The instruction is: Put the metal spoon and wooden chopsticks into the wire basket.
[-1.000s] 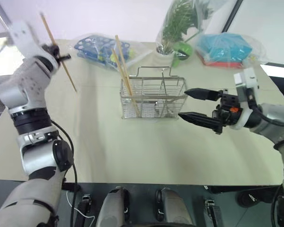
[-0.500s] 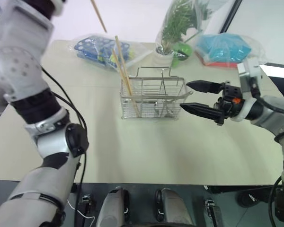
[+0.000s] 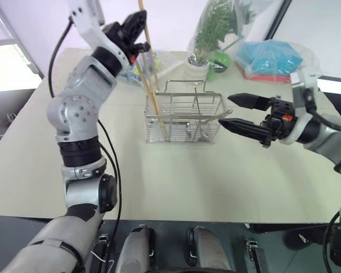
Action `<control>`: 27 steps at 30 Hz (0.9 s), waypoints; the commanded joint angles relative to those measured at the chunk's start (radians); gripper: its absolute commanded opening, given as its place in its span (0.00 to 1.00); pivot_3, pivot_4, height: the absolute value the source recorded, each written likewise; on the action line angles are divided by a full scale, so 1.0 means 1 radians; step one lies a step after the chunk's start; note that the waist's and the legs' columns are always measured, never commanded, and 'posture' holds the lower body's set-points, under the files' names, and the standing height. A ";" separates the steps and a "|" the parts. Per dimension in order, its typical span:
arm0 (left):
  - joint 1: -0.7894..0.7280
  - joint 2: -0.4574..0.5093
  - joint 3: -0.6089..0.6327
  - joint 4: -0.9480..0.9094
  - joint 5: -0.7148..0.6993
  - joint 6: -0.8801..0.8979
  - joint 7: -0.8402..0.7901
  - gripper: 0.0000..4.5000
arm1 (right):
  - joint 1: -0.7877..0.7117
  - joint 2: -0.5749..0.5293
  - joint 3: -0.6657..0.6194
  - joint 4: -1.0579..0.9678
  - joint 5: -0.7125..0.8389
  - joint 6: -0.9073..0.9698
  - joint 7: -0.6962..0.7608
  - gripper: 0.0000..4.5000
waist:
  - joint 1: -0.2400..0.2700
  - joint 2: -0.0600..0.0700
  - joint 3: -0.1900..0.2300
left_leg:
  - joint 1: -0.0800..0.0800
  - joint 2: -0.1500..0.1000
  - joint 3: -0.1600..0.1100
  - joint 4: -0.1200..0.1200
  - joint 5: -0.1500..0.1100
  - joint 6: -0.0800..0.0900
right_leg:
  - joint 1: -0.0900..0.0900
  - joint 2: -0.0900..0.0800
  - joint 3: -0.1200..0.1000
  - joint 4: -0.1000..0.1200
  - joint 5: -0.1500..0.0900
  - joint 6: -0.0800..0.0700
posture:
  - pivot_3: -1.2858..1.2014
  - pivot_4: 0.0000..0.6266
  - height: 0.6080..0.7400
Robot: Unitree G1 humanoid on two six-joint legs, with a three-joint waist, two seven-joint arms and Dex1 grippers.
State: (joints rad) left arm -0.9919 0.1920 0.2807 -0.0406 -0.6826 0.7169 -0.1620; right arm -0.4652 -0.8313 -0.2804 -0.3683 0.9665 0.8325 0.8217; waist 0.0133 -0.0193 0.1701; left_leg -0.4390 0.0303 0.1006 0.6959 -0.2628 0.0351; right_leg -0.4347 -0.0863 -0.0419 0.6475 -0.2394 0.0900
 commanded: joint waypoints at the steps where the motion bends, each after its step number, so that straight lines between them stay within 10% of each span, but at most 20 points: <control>1: 0.034 -0.003 -0.059 -0.037 0.050 -0.057 -0.024 0.00 | 0.008 -0.007 -0.042 -0.032 0.027 0.001 -0.015 1.00 | 0.000 0.000 0.000 | 0.000 0.000 0.000 0.000 0.000 0.000 | 0.000 0.000 0.000 0.000 0.000 0.000 | 0.52 0.24 0.85; 5: 0.074 -0.016 -0.100 -0.049 0.083 -0.090 -0.029 0.26 | 0.010 -0.008 -0.056 -0.032 0.038 0.006 -0.033 1.00 | 0.000 0.000 0.000 | 0.000 0.000 0.000 0.000 0.000 0.001 | 0.000 0.000 0.000 0.000 0.000 0.000 | 0.52 0.24 0.85; 12: 0.101 -0.046 -0.098 -0.086 0.075 -0.094 -0.008 1.00 | 0.015 -0.009 -0.055 -0.025 0.035 -0.001 -0.036 1.00 | 0.000 0.000 0.000 | 0.000 0.000 0.000 0.000 -0.001 0.001 | 0.000 0.000 0.000 0.000 0.000 0.000 | 0.52 0.24 0.85; 18: 0.076 0.091 -0.088 -0.118 0.069 -0.017 -0.081 1.00 | 0.019 -0.016 -0.029 0.006 -0.014 -0.029 -0.009 1.00 | -0.002 0.000 0.000 | 0.000 0.000 0.000 0.000 -0.001 0.001 | 0.000 0.000 0.000 0.000 0.000 0.000 | 0.52 0.24 0.85; 27: 0.280 0.822 -0.115 -0.124 0.078 -0.041 -0.834 1.00 | 0.038 -0.061 0.019 0.126 -0.159 -0.133 0.126 1.00 | -0.023 0.002 0.000 | 0.000 0.002 0.002 -0.005 0.000 0.000 | -0.003 0.003 0.001 -0.001 -0.001 -0.002 | 0.52 0.24 0.85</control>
State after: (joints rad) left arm -0.7196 0.9689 0.1377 -0.1645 -0.6141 0.7173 -0.8861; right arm -0.4083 -0.8788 -0.2501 -0.2501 0.8264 0.7333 0.9211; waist -0.0100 -0.0173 0.1700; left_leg -0.4388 0.0321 0.1021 0.6912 -0.2631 0.0354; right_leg -0.4381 -0.0840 -0.0410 0.6462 -0.2416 0.0862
